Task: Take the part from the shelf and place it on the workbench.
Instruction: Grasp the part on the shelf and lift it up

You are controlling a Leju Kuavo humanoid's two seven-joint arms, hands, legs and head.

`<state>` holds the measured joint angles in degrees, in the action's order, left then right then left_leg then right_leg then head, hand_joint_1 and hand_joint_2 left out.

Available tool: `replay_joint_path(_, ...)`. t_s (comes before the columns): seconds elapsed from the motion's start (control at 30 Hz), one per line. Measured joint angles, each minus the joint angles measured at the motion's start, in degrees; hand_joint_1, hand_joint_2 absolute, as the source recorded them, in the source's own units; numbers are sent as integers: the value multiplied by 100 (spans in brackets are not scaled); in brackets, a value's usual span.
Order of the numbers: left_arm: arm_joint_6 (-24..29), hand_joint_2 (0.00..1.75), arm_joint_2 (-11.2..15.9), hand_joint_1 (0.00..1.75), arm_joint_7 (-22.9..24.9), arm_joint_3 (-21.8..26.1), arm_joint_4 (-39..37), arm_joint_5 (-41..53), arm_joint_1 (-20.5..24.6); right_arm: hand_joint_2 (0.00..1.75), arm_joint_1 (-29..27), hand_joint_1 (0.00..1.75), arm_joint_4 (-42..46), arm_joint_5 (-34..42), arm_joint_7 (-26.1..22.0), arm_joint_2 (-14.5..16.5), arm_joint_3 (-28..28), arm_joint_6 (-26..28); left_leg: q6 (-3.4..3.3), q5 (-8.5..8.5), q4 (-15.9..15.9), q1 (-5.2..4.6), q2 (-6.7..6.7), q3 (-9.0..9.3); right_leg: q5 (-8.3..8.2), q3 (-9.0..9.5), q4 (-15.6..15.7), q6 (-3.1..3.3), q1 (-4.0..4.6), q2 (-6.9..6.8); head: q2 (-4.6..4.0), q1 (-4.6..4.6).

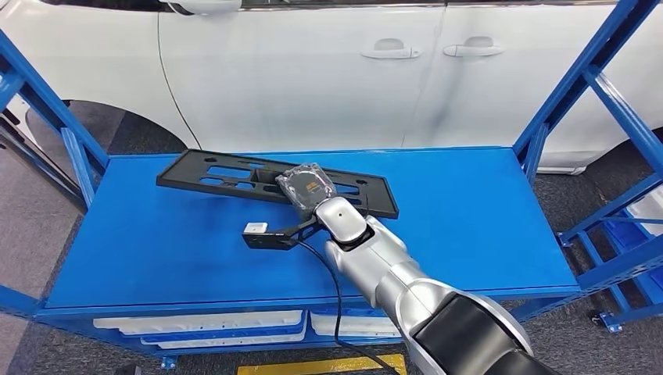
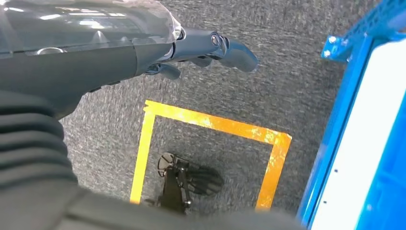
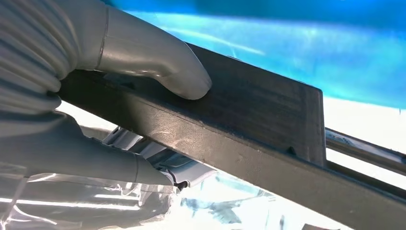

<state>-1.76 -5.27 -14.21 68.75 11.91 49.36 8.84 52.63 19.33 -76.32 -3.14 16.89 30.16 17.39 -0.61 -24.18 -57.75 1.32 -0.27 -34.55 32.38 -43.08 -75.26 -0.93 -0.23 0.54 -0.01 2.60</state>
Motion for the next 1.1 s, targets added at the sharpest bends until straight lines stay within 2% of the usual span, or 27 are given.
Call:
replay_joint_path(0.03, 10, 175, 1, 0, 9, 3, 0, 1, -2, 175, 4, 175, 50, 82, -91, -9, -55, 92, 3, -4, -7, -1, -6, 3, -134, 42, 122, 11, -2, -1, 0, 0)
replay_joint_path(0.1, 21, 175, -1, 0, 13, 8, 0, 2, -4, 175, 21, 175, 221, 281, -323, -26, -172, 354, 20, -23, -27, -3, -16, 7, -550, 374, 876, 65, 5, -4, 1, 0)
replay_joint_path(0.13, 23, 175, -3, 0, -4, 9, -1, 2, -5, 175, 30, 175, 364, 444, -490, -37, -238, 530, 38, -37, -46, -15, -18, 1, -694, 544, 1257, 93, 16, -6, 0, 0)
replay_joint_path(0.17, 23, 175, -5, 0, -38, 10, -1, 1, -7, 175, 29, 175, 570, 650, -667, -58, -311, 692, 61, -46, -58, -25, -18, -11, -769, 653, 1508, 113, 29, -8, 0, 0)
replay_joint_path(0.2, 18, 175, -7, 0, -82, 10, -2, 1, -12, 175, 19, 175, 837, 891, -825, -94, -389, 820, 87, -51, -65, -34, -18, -24, -781, 698, 1628, 127, 43, -9, 0, 0)
replay_joint_path(0.27, -3, 175, -3, 0, -157, 11, -2, -1, -27, 175, -33, 175, 1588, 1392, -1010, -202, -548, 913, 146, -56, -58, -36, -19, -32, -777, 710, 1665, 158, 42, -13, 1, 0)
replay_joint_path(0.33, -21, 175, 2, 0, -179, 13, -2, -1, -48, 175, -91, 175, 2391, 1782, -1098, -311, -681, 923, 204, -164, -180, -25, -10, -72, -794, 747, 1720, 213, 12, -22, 1, 0)
replay_joint_path(0.37, -33, 175, 5, 0, -193, 14, -2, -4, -55, 175, -139, 175, 2772, 2045, -1216, -356, -744, 971, 228, -301, -393, -19, -6, -157, -802, 768, 1744, 237, -4, -26, 1, 0)
replay_joint_path(0.43, -77, 175, 10, 0, -241, 20, -2, -28, -63, 175, -335, 175, 3596, 2905, -1582, -440, -877, 1032, 268, -664, -1123, -9, -1, -471, -790, 788, 1749, 265, -3, -31, 1, 0)
replay_joint_path(0.47, -101, 175, 15, 0, -265, 26, -2, -44, -68, 175, -468, 175, 4039, 3398, -1739, -487, -948, 997, 284, -783, -1468, -5, -1, -631, -780, 797, 1745, 269, 0, -35, 1, 0)
replay_joint_path(0.5, -121, 175, 20, 0, -282, 33, -2, -60, -78, 175, -592, 175, 4453, 3793, -1827, -535, -1014, 923, 295, -802, -1656, -2, 0, -725, -768, 807, 1740, 270, 1, -37, 1, 0)
replay_joint_path(0.53, -141, 175, 24, 0, -298, 40, -1, -80, -91, 175, -691, 175, 4817, 4100, -1877, -585, -1082, 841, 300, -703, -1618, 1, 1, -714, -754, 819, 1732, 263, -2, -36, 1, 0)
replay_joint_path(0.57, -163, 175, 31, 0, -315, 46, -1, -99, -102, 175, -774, 175, 5126, 4367, -1933, -627, -1145, 739, 299, -510, -1350, 6, 3, -595, -737, 831, 1720, 252, -7, -29, 1, 0)
replay_joint_path(0.63, -232, 175, 44, 0, -357, 64, 0, -177, -112, 175, -955, 175, 5668, 5168, -2122, -697, -1256, 282, 281, -154, -568, 5, 3, -231, -697, 841, 1683, 207, -6, -10, 0, 0)
replay_joint_path(0.67, -263, 175, 52, 0, -372, 79, -1, -220, -113, 175, -1073, 175, 5939, 5820, -2234, -746, -1298, -197, 253, -79, -288, -2, 0, -94, -683, 837, 1666, 181, 2, 1, 0, 0)
replay_joint_path(0.7, -285, 175, 60, 0, -375, 99, -1, -262, -120, 175, -1228, 175, 6207, 6581, -2356, -814, -1333, -827, 222, -73, -143, -12, -6, -22, -677, 835, 1660, 152, 11, 8, 0, 0)
replay_joint_path(0.77, -297, 175, 75, 0, -340, 145, -1, -305, -158, 175, -1672, 175, 6691, 7903, -2738, -961, -1382, -2110, 140, -89, -97, -16, -19, 9, -692, 842, 1674, 92, 22, 11, 0, 0)
replay_joint_path(0.8, -296, 175, 82, 0, -311, 167, 0, -311, -184, 175, -1945, 175, 6901, 8247, -3002, -1019, -1393, -2574, 103, -70, -77, -6, -21, 14, -671, 847, 1667, 61, 19, 9, 0, 0)
replay_joint_path(0.83, -292, 175, 86, 0, -283, 183, 0, -311, -204, 175, -2215, 175, 7084, 8374, -3261, -1060, -1394, -2880, 64, -48, -55, 5, -22, 20, -602, 825, 1603, 30, 16, 4, 1, -1)
replay_joint_path(0.87, -285, 175, 91, 0, -253, 195, 0, -316, -218, 175, -2465, 175, 7254, 8373, -3467, -1101, -1379, -3093, 31, -29, -31, 14, -21, 23, -467, 757, 1435, 6, 11, 1, 1, -1)
replay_joint_path(0.97, -241, 175, 114, 0, -164, 227, 0, -341, -248, 175, -3133, 175, 7592, 8142, -3663, -1230, -1243, -3403, -14, -12, -21, 0, -12, 5, 99, 314, 385, -48, -14, -7, 0, -1)
replay_joint_path(1.0, -225, 175, 122, 0, -138, 238, 0, -345, -255, 175, -3326, 175, 7660, 8054, -3665, -1272, -1174, -3455, -17, -8, -29, -3, -8, -11, 185, 213, 128, -59, -21, -10, 0, 0)
replay_joint_path(1.03, -214, 175, 127, 0, -117, 246, 0, -346, -260, 175, -3483, 175, 7723, 7974, -3665, -1311, -1097, -3500, -18, -2, -42, -4, -6, -31, 163, 219, 84, -65, -31, -14, 1, 0)
replay_joint_path(1.07, -207, 175, 131, 0, -97, 255, 0, -345, -262, 175, -3601, 175, 7776, 7918, -3666, -1345, -1023, -3541, -15, 4, -57, -4, -5, -52, 46, 345, 272, -65, -42, -19, 1, 0)
replay_joint_path(1.1, -202, 175, 132, 0, -82, 264, 0, -345, -263, 175, -3686, 175, 7838, 7882, -3667, -1379, -949, -3581, -6, 12, -72, -4, -6, -70, -123, 584, 659, -56, -52, -23, 1, 0)
